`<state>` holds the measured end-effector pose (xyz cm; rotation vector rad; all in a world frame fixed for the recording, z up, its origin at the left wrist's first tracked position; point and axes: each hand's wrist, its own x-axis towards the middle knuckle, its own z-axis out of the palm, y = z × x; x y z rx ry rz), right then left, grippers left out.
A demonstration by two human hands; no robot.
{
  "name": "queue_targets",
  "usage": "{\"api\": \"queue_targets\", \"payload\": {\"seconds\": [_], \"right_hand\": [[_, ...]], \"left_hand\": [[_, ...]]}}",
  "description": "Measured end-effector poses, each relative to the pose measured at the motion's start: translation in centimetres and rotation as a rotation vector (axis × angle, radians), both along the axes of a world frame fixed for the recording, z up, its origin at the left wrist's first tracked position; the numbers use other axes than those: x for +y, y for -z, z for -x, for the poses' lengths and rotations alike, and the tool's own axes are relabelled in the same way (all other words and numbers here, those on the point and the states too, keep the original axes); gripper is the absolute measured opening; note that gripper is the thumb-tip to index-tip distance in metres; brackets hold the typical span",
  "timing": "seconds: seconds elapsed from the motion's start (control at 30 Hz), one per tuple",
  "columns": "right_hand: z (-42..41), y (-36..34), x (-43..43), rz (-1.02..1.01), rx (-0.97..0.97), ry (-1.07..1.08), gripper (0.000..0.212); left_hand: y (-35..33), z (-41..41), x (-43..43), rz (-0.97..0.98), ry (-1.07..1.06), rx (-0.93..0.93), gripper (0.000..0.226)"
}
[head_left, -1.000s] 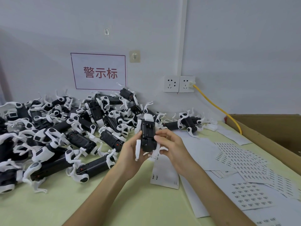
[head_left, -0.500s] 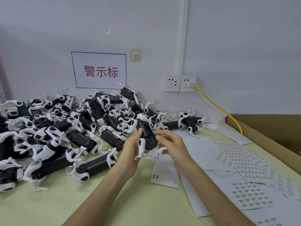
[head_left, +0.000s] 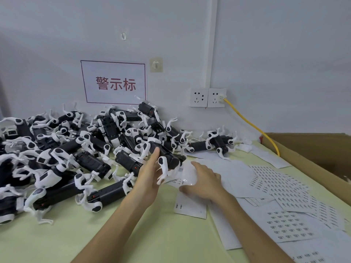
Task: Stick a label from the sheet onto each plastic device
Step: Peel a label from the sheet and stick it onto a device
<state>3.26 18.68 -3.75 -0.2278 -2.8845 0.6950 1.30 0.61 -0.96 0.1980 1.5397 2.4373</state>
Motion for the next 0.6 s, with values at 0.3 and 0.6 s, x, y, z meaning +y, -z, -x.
{"api": "queue_targets", "payload": {"seconds": [0.3, 0.6], "right_hand": [[0.42, 0.43, 0.91, 0.036, 0.017, 0.045, 0.106], [0.84, 0.79, 0.87, -0.004, 0.09, 0.024, 0.067]], "left_hand": [[-0.16, -0.56, 0.11, 0.133, -0.017, 0.066, 0.039], [0.08, -0.33, -0.26, 0.156, 0.171, -0.008, 0.042]]}}
